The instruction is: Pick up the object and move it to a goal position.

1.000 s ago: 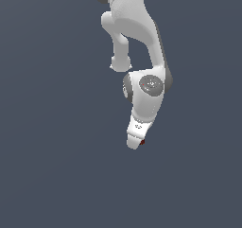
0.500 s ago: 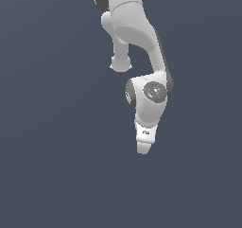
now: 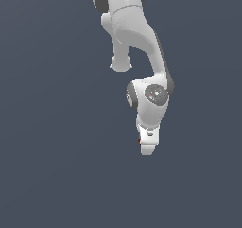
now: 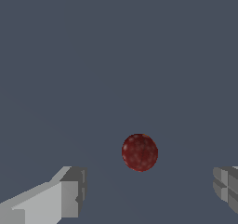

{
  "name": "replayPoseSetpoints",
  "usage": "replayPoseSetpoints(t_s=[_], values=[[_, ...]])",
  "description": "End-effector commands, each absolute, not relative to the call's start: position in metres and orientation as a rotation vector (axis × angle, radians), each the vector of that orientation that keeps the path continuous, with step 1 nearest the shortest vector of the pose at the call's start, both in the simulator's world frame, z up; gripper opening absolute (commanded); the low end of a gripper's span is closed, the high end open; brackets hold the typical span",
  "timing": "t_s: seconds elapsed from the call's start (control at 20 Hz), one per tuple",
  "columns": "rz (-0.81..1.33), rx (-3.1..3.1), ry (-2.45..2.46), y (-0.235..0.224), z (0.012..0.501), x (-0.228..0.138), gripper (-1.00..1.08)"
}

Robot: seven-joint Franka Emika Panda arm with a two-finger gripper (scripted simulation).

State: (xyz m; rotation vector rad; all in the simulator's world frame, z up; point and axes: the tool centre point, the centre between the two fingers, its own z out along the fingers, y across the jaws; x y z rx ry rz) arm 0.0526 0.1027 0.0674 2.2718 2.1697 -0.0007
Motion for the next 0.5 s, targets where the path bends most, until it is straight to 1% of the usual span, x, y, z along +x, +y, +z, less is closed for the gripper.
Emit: replayPoseSetpoints(t_s=[0.0,0.25,0.45], values=[[0.0,2.263,2.179,0.103,0.067,0.053,1.0],[-0.001,2.268,2.174,0.103,0.061,0.053,1.0],[-0.001,2.265,2.177,0.103,0.042,0.052,1.0]])
